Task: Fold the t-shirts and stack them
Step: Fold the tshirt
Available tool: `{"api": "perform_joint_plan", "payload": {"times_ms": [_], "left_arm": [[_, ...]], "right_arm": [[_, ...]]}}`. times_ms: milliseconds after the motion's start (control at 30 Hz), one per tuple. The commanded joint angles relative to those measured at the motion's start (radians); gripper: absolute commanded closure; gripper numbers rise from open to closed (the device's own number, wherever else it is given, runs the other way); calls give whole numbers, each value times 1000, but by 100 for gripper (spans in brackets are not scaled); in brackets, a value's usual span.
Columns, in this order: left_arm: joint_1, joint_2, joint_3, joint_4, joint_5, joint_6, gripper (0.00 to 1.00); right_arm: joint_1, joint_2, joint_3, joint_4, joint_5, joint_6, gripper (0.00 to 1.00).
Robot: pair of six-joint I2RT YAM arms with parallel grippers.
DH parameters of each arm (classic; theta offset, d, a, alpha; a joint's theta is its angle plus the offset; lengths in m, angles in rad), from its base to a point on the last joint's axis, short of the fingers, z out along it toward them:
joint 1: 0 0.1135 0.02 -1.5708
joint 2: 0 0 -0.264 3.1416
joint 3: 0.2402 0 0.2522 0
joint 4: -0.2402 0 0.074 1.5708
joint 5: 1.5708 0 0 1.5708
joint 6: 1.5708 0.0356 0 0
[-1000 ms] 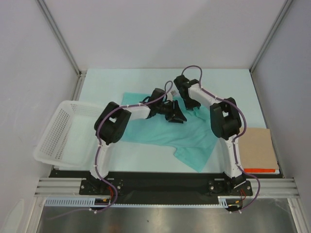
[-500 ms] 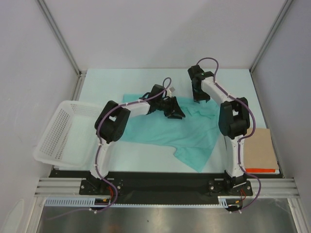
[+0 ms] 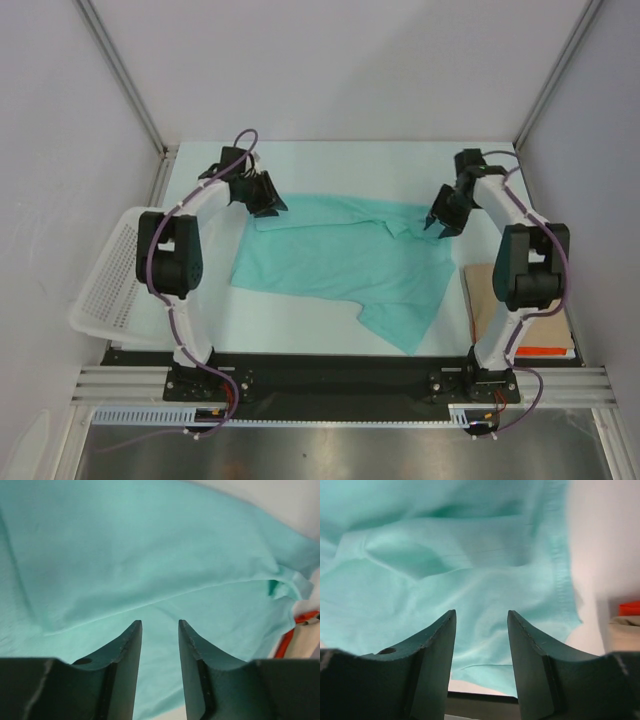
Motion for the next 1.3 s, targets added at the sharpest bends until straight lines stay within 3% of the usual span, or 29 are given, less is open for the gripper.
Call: {"api": "perform_joint_plan", "payload": {"times_ms": [0, 400, 600, 633, 733, 900, 1100, 1267], "left_arm": [[10, 1, 24, -141, -80, 79, 60], [81, 46, 69, -204, -120, 101, 55], [85, 78, 112, -235, -131, 110, 59], [87, 81, 112, -235, -134, 110, 60], [88, 84, 104, -227, -129, 108, 62], [88, 79, 74, -198, -89, 87, 63], [90, 55, 21, -159, -25, 58, 64], [90, 35, 18, -173, 0, 59, 64]], "right_arm": [[-92, -106, -106, 104, -188, 100, 48], [-231, -72, -188, 196, -276, 143, 48], [-215, -34, -159, 233, -322, 175, 57], [-185, -36, -157, 243, -315, 181, 63], [-93, -66, -188, 332, -292, 192, 66], [61, -115, -255, 461, -106, 91, 56], [125, -135, -432, 799, -75, 85, 48], [168, -95, -464, 861, -10, 79, 46]]}}
